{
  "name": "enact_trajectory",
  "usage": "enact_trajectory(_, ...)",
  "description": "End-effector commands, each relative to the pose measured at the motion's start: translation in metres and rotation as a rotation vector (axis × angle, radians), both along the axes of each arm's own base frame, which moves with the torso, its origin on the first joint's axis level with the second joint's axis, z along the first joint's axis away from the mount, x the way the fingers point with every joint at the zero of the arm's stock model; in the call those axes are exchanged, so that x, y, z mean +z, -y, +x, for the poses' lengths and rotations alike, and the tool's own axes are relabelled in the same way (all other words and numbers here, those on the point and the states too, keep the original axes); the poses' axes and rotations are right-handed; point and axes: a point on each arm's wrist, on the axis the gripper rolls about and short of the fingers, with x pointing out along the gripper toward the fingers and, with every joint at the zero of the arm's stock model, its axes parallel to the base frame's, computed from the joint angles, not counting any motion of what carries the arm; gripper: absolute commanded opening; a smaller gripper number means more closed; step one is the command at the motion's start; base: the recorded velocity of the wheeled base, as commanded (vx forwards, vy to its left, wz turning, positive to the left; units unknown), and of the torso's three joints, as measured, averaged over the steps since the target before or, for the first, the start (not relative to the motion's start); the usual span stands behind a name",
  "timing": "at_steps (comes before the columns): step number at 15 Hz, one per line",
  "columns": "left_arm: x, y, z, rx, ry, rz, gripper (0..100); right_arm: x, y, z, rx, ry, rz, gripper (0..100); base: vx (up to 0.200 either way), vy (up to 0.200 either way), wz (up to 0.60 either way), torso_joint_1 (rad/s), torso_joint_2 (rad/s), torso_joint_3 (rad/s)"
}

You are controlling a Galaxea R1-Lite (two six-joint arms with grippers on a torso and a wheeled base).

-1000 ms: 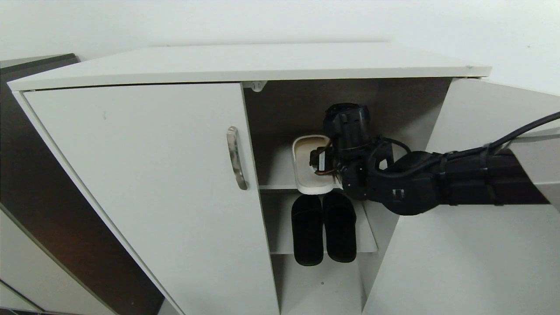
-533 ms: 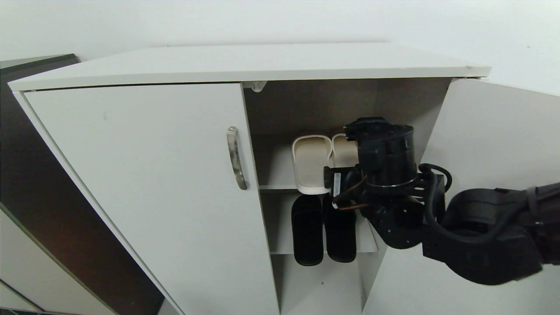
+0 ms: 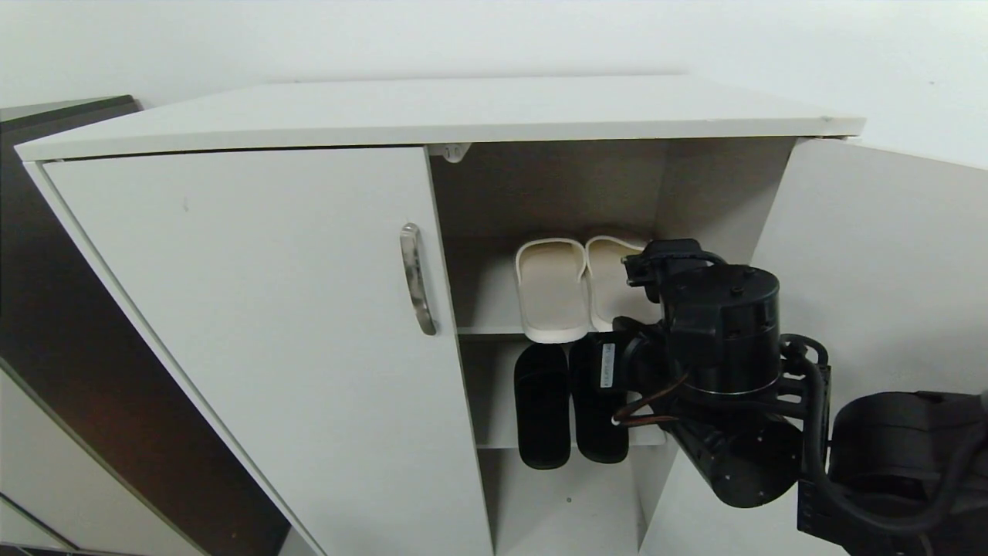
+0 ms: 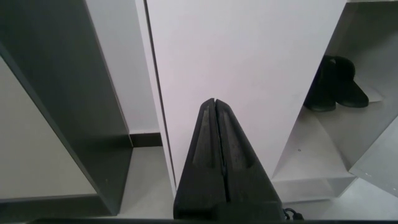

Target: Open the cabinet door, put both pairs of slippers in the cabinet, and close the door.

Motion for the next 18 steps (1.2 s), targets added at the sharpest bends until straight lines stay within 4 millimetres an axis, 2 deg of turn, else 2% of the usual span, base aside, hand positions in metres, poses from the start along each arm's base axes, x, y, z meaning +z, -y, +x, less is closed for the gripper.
enact_trajectory(1, 0.0, 0.0, 0.0, 0.0, 0.0, 0.0, 0, -0.0053, -0.0011, 0.0007, -0.002, -0.01, -0.012, 0, 0.0, 0.0, 0.0, 0.0, 0.0, 0.0)
enact_trajectory(3, 0.0, 0.0, 0.0, 0.0, 0.0, 0.0, 0, -0.0075, -0.0012, 0.0007, -0.002, -0.015, -0.018, 0, 0.0, 0.0, 0.0, 0.0, 0.0, 0.0)
enact_trajectory(18, 0.0, 0.0, 0.0, 0.0, 0.0, -0.002, 0, -0.015, -0.0007, 0.0003, 0.0, -0.03, -0.037, 0, -0.2, 0.0, 0.0, 0.0, 0.0, 0.004)
